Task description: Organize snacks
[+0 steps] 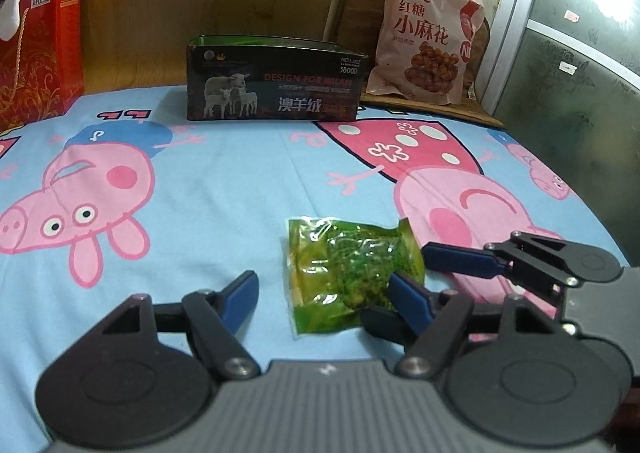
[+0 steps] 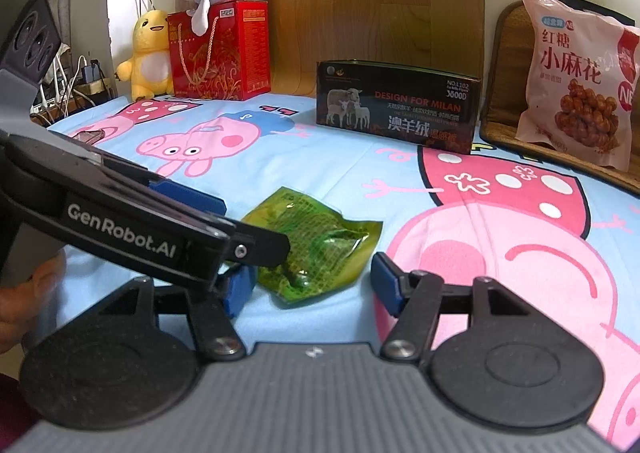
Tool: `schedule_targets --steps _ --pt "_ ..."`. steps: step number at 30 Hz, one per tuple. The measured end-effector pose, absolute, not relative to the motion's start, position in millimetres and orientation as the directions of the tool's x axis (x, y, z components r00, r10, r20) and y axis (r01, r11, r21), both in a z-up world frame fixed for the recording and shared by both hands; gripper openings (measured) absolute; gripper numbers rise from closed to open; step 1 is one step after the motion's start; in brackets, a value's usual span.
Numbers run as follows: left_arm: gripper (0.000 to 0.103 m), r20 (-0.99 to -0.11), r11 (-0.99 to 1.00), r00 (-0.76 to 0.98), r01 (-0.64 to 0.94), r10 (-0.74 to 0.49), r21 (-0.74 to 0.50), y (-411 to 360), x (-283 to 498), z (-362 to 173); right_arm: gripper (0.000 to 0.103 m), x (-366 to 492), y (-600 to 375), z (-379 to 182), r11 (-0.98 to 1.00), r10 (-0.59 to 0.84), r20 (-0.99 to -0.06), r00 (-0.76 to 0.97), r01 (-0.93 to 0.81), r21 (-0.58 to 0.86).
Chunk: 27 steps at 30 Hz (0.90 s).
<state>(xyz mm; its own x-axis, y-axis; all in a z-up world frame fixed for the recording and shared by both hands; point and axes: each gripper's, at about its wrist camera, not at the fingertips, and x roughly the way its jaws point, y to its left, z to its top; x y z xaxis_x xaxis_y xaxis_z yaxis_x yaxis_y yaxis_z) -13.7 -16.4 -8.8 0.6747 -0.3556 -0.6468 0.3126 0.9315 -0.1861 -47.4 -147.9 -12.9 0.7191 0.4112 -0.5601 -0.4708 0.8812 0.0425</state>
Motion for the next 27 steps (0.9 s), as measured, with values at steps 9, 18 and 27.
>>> schedule_targets --steps 9,18,27 --pt "0.075 -0.646 0.934 0.678 0.307 -0.350 -0.183 -15.3 -15.2 -9.9 0.066 -48.2 -147.1 -13.0 0.881 0.409 -0.559 0.721 -0.472 0.035" --pt "0.076 -0.646 0.934 0.678 0.308 -0.350 -0.183 -14.9 -16.2 -9.8 0.066 -48.3 -147.5 -12.9 0.880 0.410 -0.559 0.721 -0.473 0.035" --pt "0.079 -0.646 0.933 0.678 0.309 -0.351 -0.183 -15.4 -16.9 -9.7 0.066 -48.8 -147.5 -12.9 0.880 0.409 -0.559 0.721 -0.473 0.034"
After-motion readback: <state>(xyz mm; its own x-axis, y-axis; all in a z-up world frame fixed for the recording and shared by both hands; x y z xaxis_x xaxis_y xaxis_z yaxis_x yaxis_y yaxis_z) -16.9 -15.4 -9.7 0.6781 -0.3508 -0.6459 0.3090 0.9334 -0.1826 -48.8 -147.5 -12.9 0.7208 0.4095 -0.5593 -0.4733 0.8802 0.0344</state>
